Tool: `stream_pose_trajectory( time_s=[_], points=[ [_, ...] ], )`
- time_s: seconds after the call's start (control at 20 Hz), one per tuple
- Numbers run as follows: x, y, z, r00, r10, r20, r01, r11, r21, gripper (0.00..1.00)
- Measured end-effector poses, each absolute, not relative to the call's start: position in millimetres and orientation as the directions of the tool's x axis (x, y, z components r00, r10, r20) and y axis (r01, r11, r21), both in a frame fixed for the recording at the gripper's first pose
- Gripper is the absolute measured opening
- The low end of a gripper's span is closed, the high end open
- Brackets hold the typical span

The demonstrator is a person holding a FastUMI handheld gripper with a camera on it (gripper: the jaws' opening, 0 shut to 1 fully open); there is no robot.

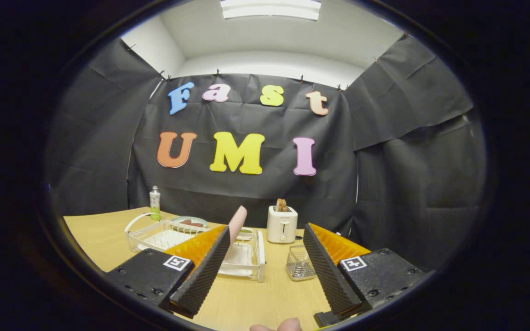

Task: Take the plate from the dish rack, then take the spoon from the basket and place it into the plate.

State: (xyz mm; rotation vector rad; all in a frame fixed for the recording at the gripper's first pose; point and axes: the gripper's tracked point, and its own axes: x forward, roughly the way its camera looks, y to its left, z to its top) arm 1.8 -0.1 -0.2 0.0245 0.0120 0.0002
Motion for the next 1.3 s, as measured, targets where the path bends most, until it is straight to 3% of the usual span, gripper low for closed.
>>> stream_pose_trajectory(
  time_s=[0.75,1.3],
  points=[
    [18.3,5.2,-7.2,0.998,0.019,-0.063,-0.015,0.998,0.056,1.00],
    [68.0,12.0,-1.5,0.975,0.096,-0.202,-0.072,0.990,0.123,1.00]
  ],
)
